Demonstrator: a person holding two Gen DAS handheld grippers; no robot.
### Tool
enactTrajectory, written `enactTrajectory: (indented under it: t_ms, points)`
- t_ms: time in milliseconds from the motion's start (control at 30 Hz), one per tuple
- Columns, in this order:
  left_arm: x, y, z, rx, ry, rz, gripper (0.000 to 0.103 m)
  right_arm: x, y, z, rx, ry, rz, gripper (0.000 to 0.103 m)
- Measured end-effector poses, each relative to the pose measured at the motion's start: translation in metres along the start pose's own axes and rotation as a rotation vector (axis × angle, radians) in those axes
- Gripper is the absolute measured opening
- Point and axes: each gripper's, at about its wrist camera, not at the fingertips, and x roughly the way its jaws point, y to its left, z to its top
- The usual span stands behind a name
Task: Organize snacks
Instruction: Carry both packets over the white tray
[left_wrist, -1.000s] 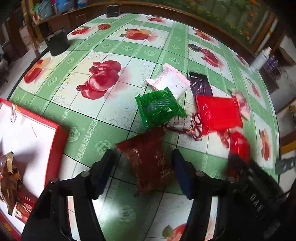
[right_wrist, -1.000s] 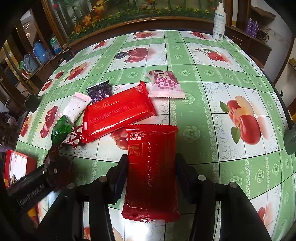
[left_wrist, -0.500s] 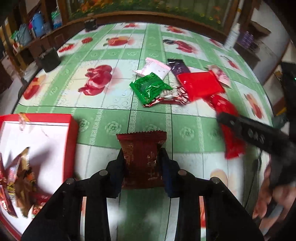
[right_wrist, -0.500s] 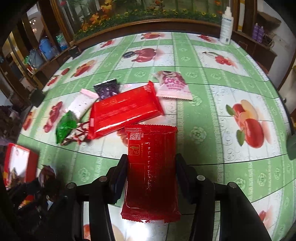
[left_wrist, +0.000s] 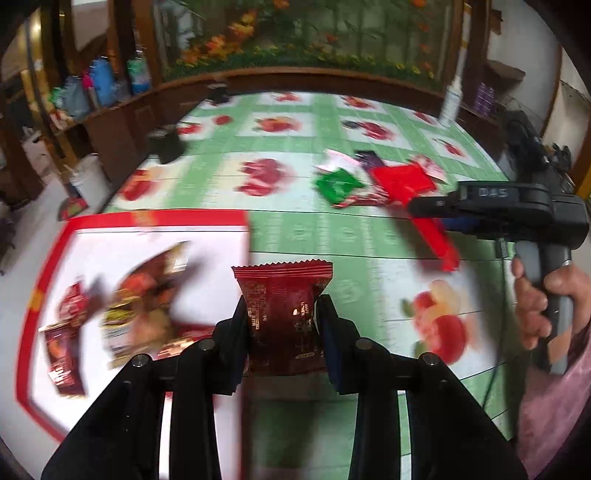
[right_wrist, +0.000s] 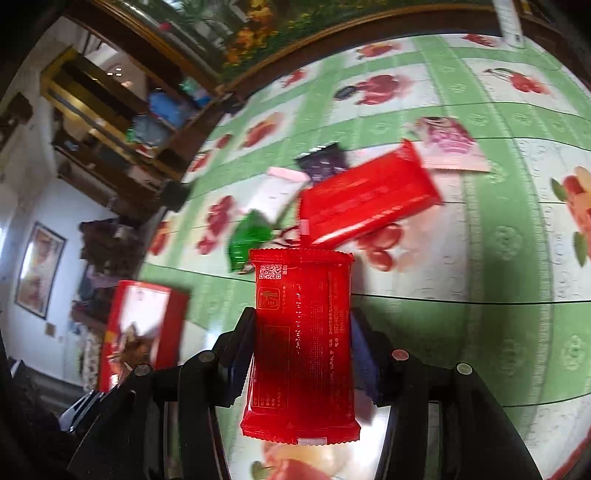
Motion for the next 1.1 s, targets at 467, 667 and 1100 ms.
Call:
enactTrajectory:
  t_ms: [467, 667, 1100]
  points:
    - [-0.03, 0.137, -0.026, -0.208, -0.113, 0.222, 0.032, 0.026, 0.099, -0.038, -0.169, -0.064, 0.185, 0.05]
    - [-0.029, 0.16, -0.039, -0.226, -0.116, 0.226, 0.032, 0.044, 0.166, -0.062, -0.232, -0.066, 0.365, 0.05]
    - [-0.022, 0.181, -0.051, -0.236, -0.103, 0.185, 0.033, 0.097, 0.243, -0.088, -0.289, -0.031, 0.411, 0.05]
